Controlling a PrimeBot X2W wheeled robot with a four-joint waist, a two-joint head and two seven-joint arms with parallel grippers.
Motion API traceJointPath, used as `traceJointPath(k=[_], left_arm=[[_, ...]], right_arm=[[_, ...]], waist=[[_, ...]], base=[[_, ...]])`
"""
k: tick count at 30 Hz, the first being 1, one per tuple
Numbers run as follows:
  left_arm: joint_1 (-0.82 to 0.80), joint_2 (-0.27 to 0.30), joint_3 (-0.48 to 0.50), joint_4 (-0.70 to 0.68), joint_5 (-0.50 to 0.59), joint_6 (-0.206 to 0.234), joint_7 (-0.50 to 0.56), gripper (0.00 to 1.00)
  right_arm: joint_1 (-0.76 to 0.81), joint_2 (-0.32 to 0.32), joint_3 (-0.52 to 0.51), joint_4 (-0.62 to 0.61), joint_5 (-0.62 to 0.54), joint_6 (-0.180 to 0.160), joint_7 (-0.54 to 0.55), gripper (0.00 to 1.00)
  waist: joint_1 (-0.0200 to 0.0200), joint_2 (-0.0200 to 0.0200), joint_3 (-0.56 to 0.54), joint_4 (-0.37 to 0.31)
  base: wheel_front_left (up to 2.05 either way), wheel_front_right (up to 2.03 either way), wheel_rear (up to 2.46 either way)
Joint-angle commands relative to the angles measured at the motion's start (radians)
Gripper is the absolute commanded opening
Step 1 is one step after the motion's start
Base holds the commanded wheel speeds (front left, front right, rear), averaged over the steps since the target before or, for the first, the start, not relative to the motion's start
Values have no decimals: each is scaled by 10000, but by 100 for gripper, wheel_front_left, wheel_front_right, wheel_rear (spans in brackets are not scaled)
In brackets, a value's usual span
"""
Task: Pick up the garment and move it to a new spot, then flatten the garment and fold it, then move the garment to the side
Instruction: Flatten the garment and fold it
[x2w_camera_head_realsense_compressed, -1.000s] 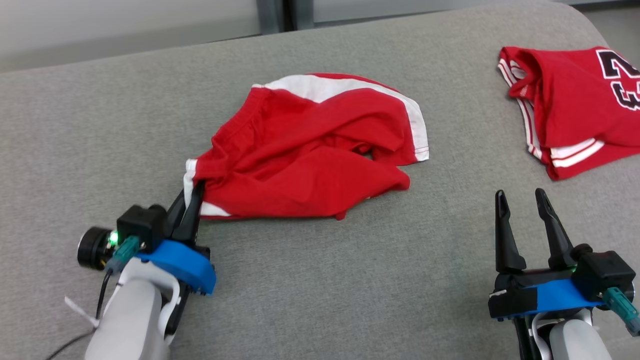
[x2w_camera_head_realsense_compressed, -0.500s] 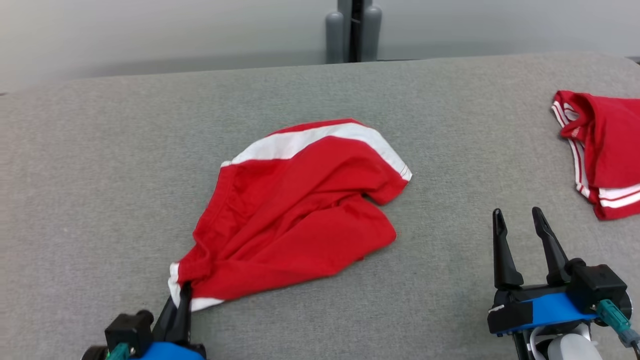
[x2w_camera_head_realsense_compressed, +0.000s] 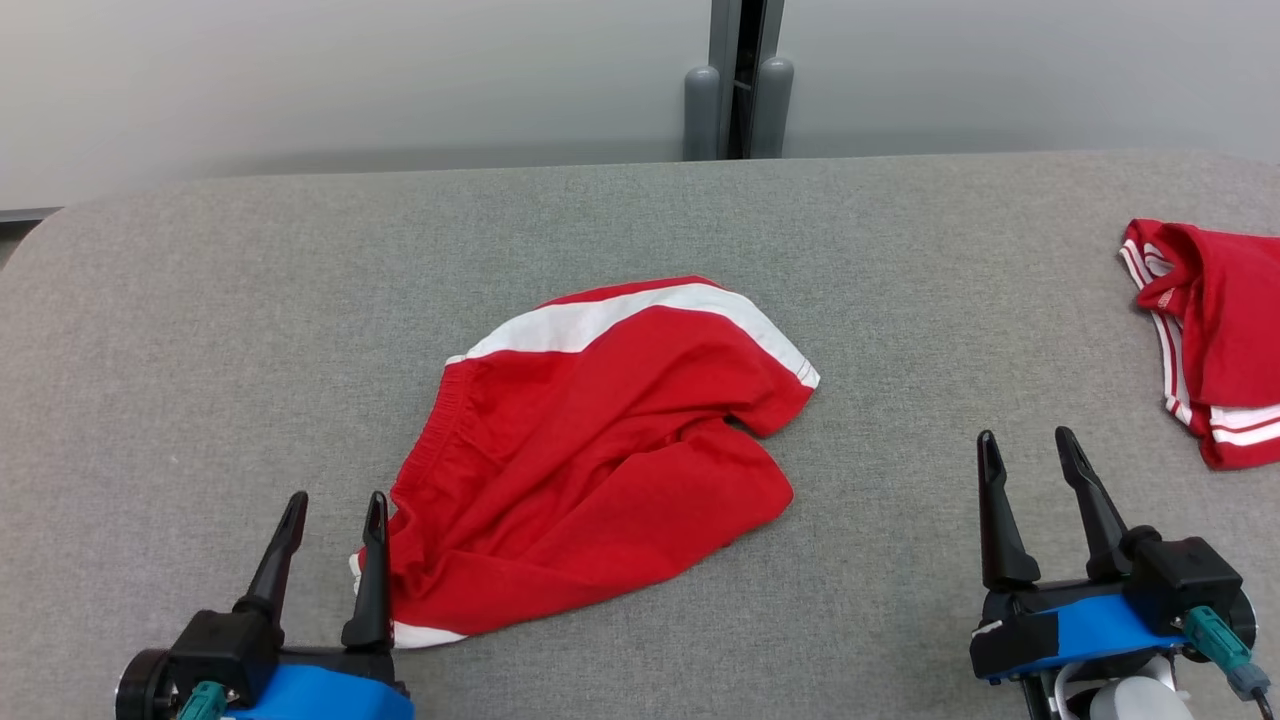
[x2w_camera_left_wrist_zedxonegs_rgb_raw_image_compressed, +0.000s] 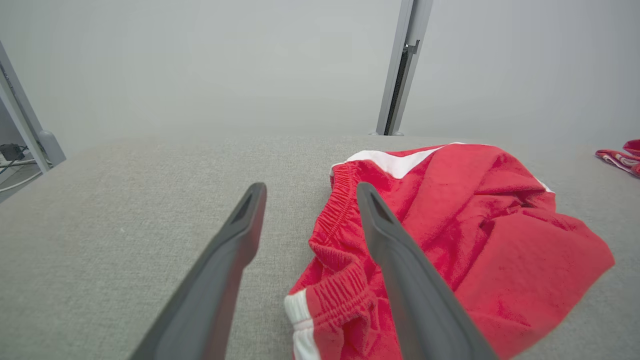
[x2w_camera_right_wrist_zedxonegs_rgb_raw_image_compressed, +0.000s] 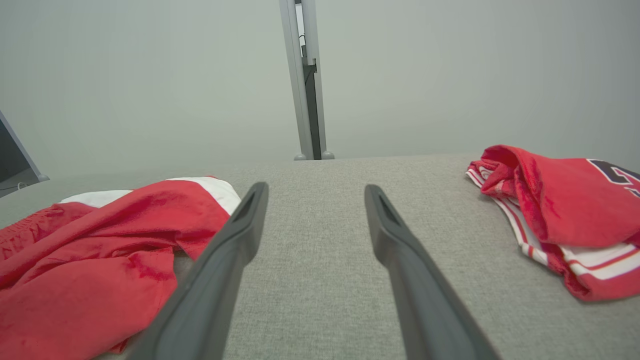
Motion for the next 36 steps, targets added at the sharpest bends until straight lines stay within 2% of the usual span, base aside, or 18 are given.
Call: traceJointPath(k=[1, 7, 23, 29, 32, 36], left_arm=[[-161, 17, 70, -293, 170, -37, -44, 100], [-559, 24, 327, -820, 535, -176, -44, 100], [-1242, 72, 1146, -370, 936, -426, -45, 100], [-1222, -27, 1199, -294, 960, -503, -45, 100], [-1268, -87, 1164, -263, 986, -550, -45, 100], [-1333, -134, 1098, -244, 987, -582, -45, 100]], right_arm=[[101, 3, 14, 10, -52, -5, 6, 100], [132, 3, 4, 2, 10, -5, 6, 100], [-25, 4, 138, 163, -1, -5, 6, 100], [-477, 6, 1238, 383, -244, -5, 6, 100], [-1004, -3, 2299, 1135, -331, -5, 12, 100], [-1428, -1, 2868, 1823, -263, -6, 91, 100]], waist=[[1, -1, -21, -33], [1, -1, -75, -169], [1, -1, -111, -304], [1, -1, -73, -209], [1, -1, -18, -74], [1, -1, 53, 99]], base=[[0, 0, 0], [0, 0, 0], [0, 0, 0], [0, 0, 0], [0, 0, 0], [0, 0, 0]])
